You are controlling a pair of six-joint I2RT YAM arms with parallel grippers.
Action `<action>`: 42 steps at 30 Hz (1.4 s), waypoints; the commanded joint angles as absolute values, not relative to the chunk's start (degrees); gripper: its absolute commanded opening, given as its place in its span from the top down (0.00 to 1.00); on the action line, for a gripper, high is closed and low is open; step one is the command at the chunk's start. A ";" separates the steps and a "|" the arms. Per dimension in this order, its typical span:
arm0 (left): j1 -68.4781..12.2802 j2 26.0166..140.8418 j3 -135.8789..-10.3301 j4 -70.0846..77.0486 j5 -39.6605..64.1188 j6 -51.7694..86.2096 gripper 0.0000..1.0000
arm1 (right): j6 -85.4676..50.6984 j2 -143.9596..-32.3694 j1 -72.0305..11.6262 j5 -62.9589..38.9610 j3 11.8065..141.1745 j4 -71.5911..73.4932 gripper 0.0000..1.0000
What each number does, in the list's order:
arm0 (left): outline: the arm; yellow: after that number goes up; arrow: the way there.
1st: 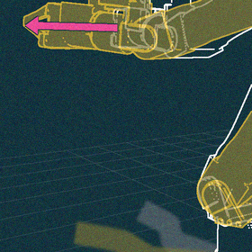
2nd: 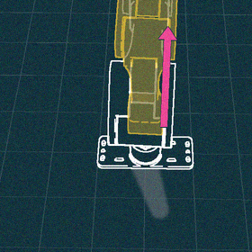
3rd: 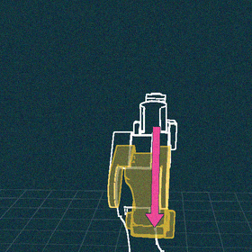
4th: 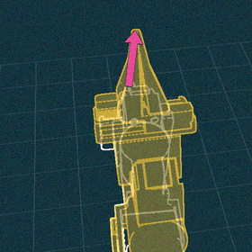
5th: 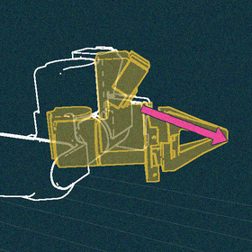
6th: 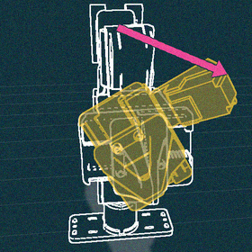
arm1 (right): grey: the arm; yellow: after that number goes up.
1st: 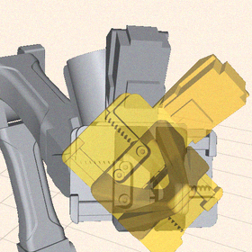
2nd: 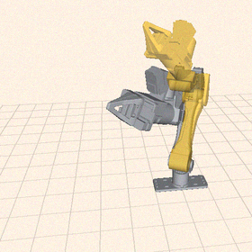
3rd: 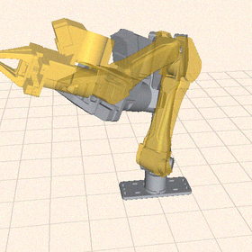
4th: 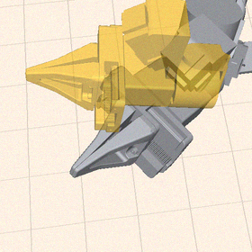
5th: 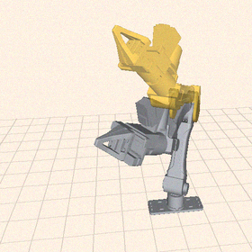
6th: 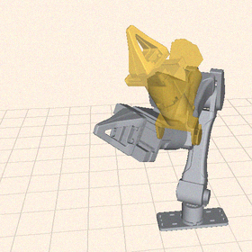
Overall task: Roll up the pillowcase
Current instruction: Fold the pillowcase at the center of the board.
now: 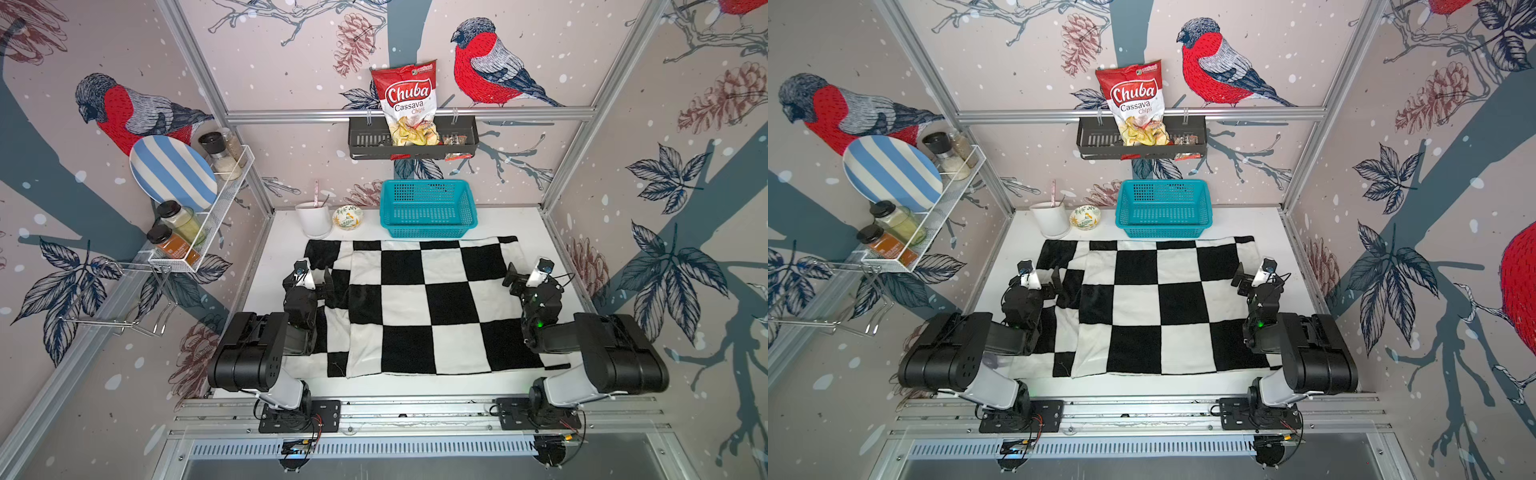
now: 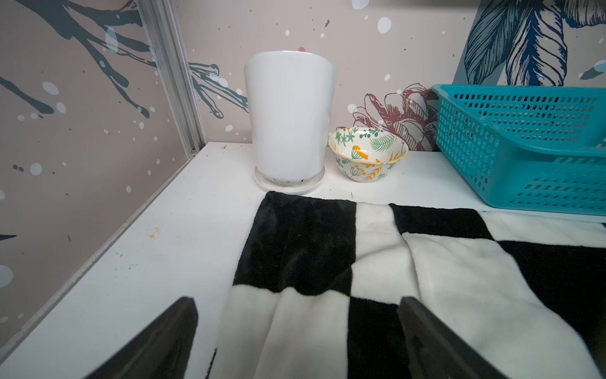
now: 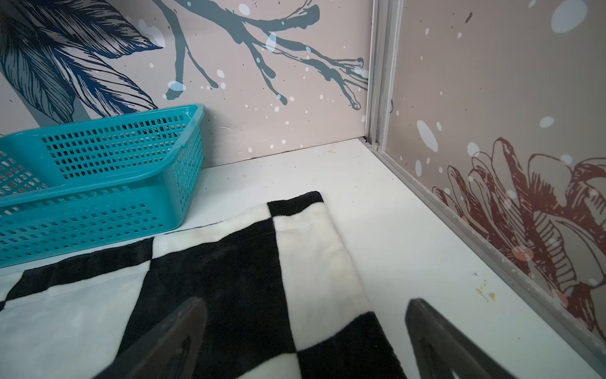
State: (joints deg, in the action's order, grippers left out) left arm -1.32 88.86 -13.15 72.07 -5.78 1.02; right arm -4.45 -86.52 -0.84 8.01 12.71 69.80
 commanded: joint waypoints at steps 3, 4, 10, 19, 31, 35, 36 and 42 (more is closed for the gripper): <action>-1.24 88.92 -13.29 74.51 -5.19 0.20 0.02 | -4.13 -86.38 -0.88 8.29 12.93 70.22 0.00; -1.23 88.95 -13.36 74.49 -5.22 0.19 0.02 | -4.10 -86.35 -0.88 8.34 12.92 70.22 0.00; -1.27 88.86 -13.35 74.45 -5.19 0.19 0.02 | -4.13 -86.35 -0.88 8.22 12.92 70.23 0.00; -1.24 88.95 -13.35 74.48 -5.01 0.28 0.02 | -4.13 -86.31 -0.79 8.09 12.92 70.22 0.00; -1.25 77.36 -21.69 50.50 -15.28 5.03 0.02 | -10.28 -72.15 -2.00 18.93 20.61 46.89 0.00; -1.22 74.20 -35.19 26.58 -18.65 14.85 0.02 | -21.12 -68.19 -0.84 19.77 25.88 38.60 0.00; -1.12 74.42 -37.34 23.90 -18.12 16.14 0.02 | -24.73 -67.75 -0.40 19.90 27.68 35.22 0.00; -0.27 81.84 -45.79 16.58 -12.25 18.17 0.09 | -29.37 -70.98 2.29 11.41 36.39 25.90 0.00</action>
State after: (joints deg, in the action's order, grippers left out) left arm -0.69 79.09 -43.16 25.87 -14.66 15.33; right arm -26.02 -69.87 2.24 15.84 34.17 33.19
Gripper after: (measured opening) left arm 0.916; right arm 0.998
